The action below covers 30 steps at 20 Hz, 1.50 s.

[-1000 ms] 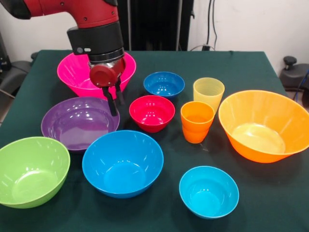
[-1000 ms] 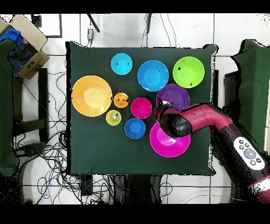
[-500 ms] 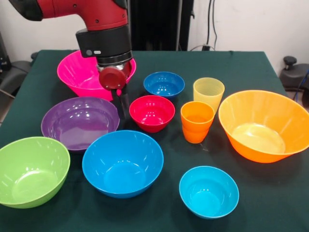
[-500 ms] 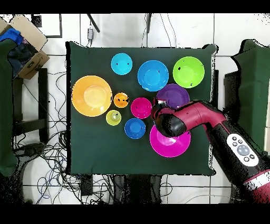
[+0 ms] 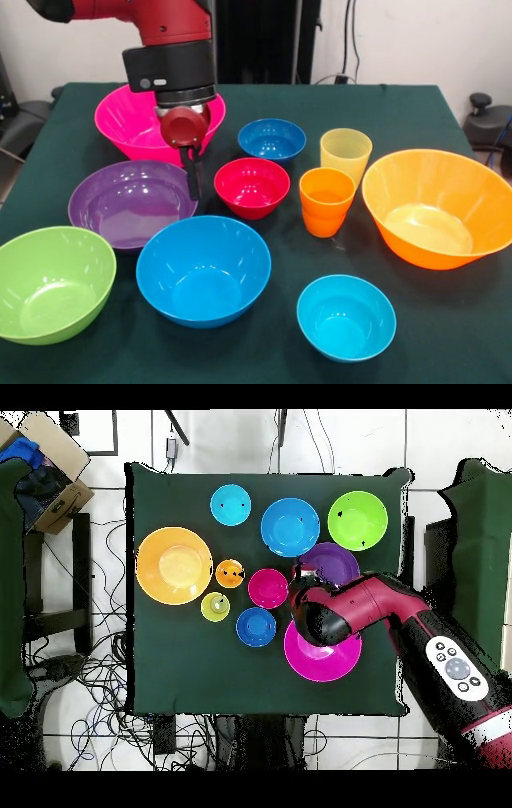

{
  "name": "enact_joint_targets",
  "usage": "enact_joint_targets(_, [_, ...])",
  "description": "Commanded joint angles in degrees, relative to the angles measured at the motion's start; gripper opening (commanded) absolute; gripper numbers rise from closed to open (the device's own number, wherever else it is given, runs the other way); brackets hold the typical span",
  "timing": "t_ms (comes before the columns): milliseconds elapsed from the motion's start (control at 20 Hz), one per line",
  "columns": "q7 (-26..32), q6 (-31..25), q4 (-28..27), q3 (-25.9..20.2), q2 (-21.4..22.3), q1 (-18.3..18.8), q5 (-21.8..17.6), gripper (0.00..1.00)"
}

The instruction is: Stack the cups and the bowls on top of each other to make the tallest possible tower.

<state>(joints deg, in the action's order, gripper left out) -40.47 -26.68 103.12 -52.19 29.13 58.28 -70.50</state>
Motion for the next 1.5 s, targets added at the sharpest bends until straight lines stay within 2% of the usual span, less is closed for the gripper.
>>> enact_joint_targets(50, [-6.1, 4.2, -2.4, 6.7, 3.1, -4.9, -6.6, 1.00])
enact_joint_targets(250, [-8.5, 7.0, -3.1, 9.0, 4.3, -6.6, -8.4, 1.00])
enact_joint_targets(400, [-12.9, 9.4, -3.8, 12.3, 5.9, -9.6, -11.0, 1.00])
enact_joint_targets(500, [-13.1, 8.9, -4.4, 13.6, 5.8, -10.5, -10.4, 1.00])
enact_joint_targets(600, [-10.9, 6.6, -4.4, 13.9, 5.2, -10.1, -6.9, 1.00])
enact_joint_targets(750, [-8.6, -0.6, -5.2, 13.9, 1.7, -9.5, 2.4, 1.00])
enact_joint_targets(800, [-7.9, -1.2, -5.3, 14.1, 1.1, -9.7, 3.4, 1.00])
enact_joint_targets(850, [-6.0, -0.8, -5.2, 14.0, 0.6, -9.8, 3.2, 1.00])
enact_joint_targets(900, [-3.4, -0.5, -5.9, 14.6, 0.2, -11.1, 0.9, 1.00])
enact_joint_targets(950, [0.0, 0.1, -6.7, 15.5, 0.1, -13.0, -3.3, 1.00])
enact_joint_targets(1000, [3.8, -1.5, -7.1, 16.2, 0.2, -14.5, -5.7, 1.00])
enact_joint_targets(1050, [6.0, -5.1, -7.4, 14.9, -1.5, -13.4, 0.0, 1.00])
enact_joint_targets(1100, [2.1, -6.8, -7.5, 14.4, -2.8, -12.6, 5.5, 1.00])
enact_joint_targets(1150, [-12.9, -7.4, -7.7, 14.6, -5.6, -11.9, 16.8, 1.00])
enact_joint_targets(1250, [-22.1, -8.2, -7.7, 15.6, -7.2, -12.5, 24.6, 1.00])
enact_joint_targets(1350, [-26.3, -5.9, -5.8, 15.4, -8.4, -11.6, 31.2, 1.00])
enact_joint_targets(1500, [-27.2, -1.8, -4.6, 17.7, -7.2, -13.2, 34.1, 1.00])
